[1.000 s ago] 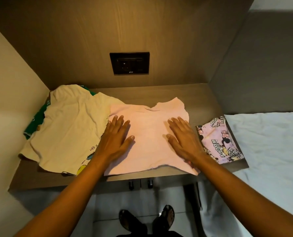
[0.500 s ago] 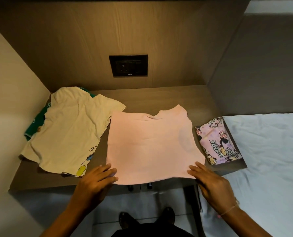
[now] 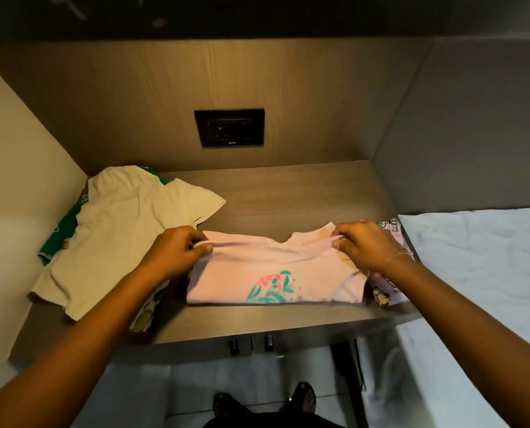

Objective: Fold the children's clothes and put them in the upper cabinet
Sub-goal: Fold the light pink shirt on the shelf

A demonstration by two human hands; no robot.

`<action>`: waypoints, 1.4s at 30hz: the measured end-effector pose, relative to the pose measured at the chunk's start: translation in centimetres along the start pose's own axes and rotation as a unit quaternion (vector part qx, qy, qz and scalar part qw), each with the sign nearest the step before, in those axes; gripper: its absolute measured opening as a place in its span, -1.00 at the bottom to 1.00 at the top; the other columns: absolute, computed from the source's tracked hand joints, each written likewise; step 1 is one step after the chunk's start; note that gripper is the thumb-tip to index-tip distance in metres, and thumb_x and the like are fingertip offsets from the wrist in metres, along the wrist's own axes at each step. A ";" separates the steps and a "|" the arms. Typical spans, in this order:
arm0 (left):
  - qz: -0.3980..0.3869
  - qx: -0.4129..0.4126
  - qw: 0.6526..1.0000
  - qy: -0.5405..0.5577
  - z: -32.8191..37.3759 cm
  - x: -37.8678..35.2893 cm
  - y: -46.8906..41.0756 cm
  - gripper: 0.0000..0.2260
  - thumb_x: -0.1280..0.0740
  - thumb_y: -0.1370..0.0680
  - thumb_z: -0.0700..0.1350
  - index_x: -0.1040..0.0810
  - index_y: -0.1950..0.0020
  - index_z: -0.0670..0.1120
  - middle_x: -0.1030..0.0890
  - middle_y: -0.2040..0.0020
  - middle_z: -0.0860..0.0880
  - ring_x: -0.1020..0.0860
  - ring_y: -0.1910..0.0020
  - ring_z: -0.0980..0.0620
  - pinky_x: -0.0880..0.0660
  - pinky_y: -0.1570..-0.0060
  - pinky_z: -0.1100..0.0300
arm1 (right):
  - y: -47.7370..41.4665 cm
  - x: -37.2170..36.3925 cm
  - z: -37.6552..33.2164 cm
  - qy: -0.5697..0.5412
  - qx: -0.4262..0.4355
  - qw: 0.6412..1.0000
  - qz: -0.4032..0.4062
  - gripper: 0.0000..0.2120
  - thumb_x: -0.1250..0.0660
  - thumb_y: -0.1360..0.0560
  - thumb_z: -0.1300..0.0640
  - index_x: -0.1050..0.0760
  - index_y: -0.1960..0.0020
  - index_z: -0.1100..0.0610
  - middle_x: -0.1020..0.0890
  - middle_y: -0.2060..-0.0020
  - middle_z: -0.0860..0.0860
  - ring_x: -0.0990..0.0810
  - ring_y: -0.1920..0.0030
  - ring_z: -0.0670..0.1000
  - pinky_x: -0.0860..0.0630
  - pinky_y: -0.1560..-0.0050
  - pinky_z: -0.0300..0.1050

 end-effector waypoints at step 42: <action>-0.096 -0.179 0.942 -0.267 5.6 -8.5 1.1 -0.48 -0.05 -0.62 0.04 -0.07 -0.56 -0.08 -0.01 -0.60 -0.06 -0.03 -0.55 -0.08 -0.08 -0.48 -0.10 | 8.8 -4.7 -2.1 0.148 0.050 0.988 0.021 -0.50 -0.08 -0.38 -0.13 -0.51 -0.25 -0.05 -0.56 -0.18 -0.02 -0.44 -0.08 0.05 -0.38 0.01 -0.01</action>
Point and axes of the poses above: each hand's wrist, its own y-axis away from the middle knuckle, its own x-axis out of the back of the hand, z = x × y, the point moved 7 cm from there along -y, towards the middle knuckle
